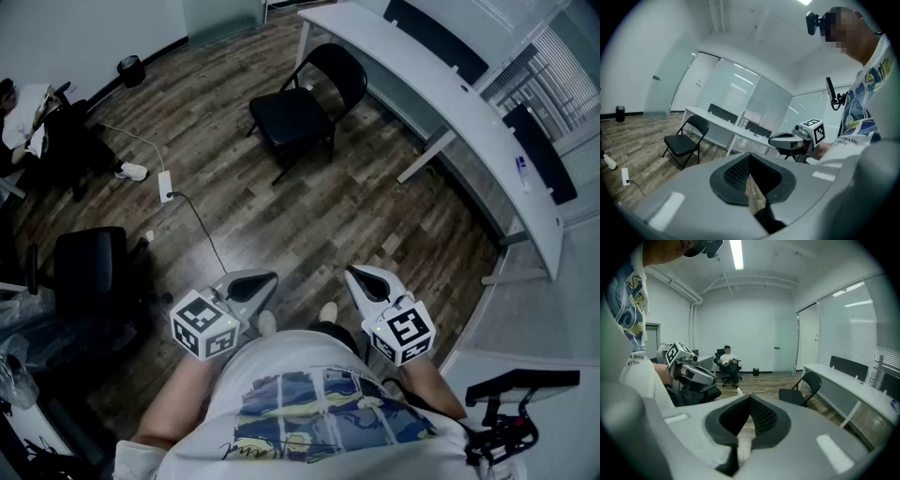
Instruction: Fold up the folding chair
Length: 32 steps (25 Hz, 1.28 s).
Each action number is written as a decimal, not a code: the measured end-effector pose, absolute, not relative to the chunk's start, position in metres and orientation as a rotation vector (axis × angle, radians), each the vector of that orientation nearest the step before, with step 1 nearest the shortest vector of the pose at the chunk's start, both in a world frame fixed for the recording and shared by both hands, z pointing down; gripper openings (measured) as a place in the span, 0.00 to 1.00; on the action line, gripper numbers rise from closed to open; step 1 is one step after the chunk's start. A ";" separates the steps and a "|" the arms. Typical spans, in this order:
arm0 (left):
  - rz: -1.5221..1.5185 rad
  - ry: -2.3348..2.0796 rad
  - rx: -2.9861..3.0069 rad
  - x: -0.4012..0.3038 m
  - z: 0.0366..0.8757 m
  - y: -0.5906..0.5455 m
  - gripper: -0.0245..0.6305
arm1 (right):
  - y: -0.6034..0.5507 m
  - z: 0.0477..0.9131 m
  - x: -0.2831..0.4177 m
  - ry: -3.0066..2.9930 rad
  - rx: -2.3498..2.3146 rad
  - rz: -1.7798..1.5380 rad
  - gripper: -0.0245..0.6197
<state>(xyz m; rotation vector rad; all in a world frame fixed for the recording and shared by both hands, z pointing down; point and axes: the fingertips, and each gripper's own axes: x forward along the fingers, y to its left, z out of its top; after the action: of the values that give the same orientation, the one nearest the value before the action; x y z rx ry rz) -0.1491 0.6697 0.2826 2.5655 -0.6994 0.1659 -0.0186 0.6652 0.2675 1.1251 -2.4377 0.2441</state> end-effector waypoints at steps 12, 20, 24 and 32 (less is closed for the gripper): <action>0.159 -0.671 2.565 -0.147 0.287 0.662 0.04 | 0.661 0.267 -0.016 -2.430 1.148 0.259 0.04; 0.165 -0.662 2.570 -0.149 0.289 0.664 0.04 | 0.660 0.268 -0.019 -2.444 1.147 0.276 0.05; 0.143 -0.676 2.562 -0.158 0.288 0.663 0.04 | 0.658 0.265 -0.025 -2.438 1.124 0.268 0.07; 0.103 -0.695 2.541 -0.172 0.290 0.662 0.04 | 0.660 0.263 -0.034 -2.419 1.120 0.273 0.07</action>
<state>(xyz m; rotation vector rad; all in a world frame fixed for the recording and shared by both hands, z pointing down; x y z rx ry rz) -0.1719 0.6617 0.2904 2.5408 -0.6950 0.1031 -0.0344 0.6595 0.2630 1.1196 -2.4195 0.2734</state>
